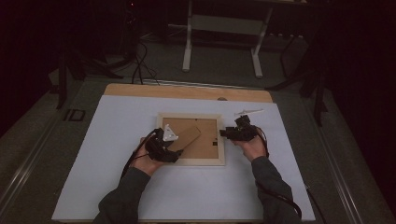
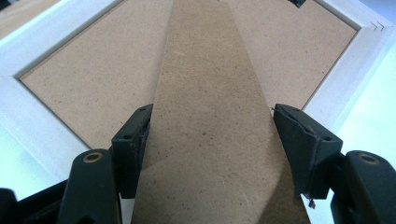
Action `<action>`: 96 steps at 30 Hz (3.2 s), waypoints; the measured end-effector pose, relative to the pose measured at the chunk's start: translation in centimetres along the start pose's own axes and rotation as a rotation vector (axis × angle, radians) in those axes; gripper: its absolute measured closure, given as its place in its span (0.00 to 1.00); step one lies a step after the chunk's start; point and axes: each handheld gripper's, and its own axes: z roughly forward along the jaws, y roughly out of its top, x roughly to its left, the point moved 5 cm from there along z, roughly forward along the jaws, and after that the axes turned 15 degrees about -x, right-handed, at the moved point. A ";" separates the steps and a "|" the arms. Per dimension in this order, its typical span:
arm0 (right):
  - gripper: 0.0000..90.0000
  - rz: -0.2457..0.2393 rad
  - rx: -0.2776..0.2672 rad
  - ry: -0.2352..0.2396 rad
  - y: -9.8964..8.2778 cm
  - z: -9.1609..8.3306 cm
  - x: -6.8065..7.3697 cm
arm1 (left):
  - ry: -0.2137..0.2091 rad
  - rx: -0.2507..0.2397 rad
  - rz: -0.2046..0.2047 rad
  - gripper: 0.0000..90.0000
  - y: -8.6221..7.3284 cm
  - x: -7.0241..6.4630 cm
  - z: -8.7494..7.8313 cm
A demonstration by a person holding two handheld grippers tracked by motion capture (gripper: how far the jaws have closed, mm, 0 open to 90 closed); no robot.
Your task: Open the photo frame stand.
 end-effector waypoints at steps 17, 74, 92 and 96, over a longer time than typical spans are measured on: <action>0.64 0.069 0.052 0.049 0.4 1.3 -0.6 | 0.032 -0.030 0.063 0.39 0.2 -0.6 -0.5; 0.62 0.146 0.050 0.070 0.9 1.1 -0.5 | -0.038 -0.193 -0.155 0.37 1.2 3.7 -4.0; 0.62 0.127 0.030 0.071 0.9 0.8 -0.2 | 0.000 -0.080 -0.409 0.45 -1.1 8.7 -2.1; 0.62 0.124 0.026 0.072 1.0 0.7 -0.2 | -0.023 -0.057 -0.465 0.48 -1.4 9.3 -1.5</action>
